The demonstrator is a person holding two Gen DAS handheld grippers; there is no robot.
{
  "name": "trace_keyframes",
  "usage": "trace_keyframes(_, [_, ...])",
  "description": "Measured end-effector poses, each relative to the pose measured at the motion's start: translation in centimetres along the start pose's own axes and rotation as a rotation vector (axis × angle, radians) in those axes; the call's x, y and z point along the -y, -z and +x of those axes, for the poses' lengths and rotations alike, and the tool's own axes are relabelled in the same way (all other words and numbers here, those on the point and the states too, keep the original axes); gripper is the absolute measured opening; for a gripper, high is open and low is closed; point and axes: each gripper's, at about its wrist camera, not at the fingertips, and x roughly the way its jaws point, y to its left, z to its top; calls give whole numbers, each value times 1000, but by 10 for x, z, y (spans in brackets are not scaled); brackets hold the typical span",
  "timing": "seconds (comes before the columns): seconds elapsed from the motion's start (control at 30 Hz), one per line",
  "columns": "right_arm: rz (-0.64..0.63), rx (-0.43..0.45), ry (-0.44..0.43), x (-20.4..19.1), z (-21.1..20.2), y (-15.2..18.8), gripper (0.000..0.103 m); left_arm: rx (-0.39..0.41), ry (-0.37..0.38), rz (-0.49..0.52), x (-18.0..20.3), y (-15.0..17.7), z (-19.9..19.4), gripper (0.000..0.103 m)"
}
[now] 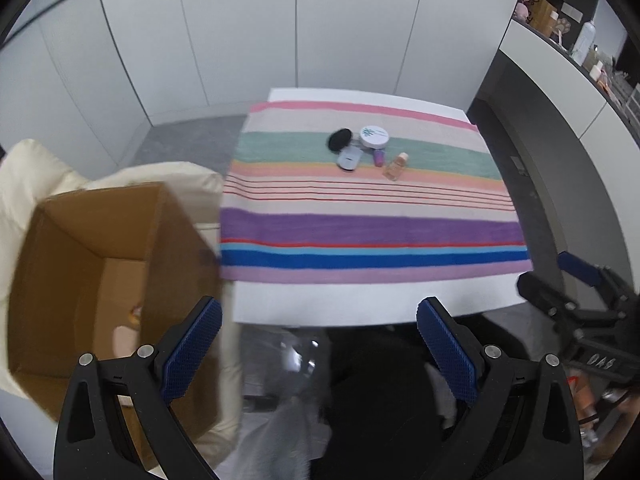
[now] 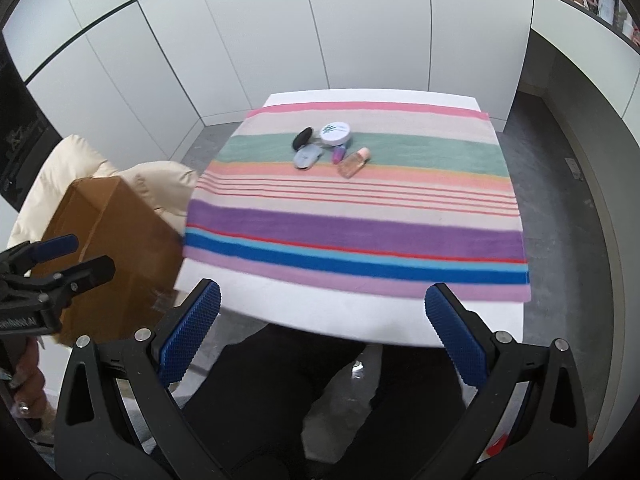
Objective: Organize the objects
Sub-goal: 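Move both empty tools back from the box toward the striped cloth, then grasp the grey case with the left tool while the right tool grasps the clear bottle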
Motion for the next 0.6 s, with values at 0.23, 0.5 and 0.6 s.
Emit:
trace_keyframes(0.23, [-29,19,10,34,50,-34,103,0,-1,36,20,-52,53,99])
trace_keyframes(0.5, [-125,46,-47,55,145,-78,103,7,-30,-23,20,-120,159,99])
trace_keyframes(0.6, [-176,56,-91,60,187,-90,103,-8,-9,-68,19,-138,196,99])
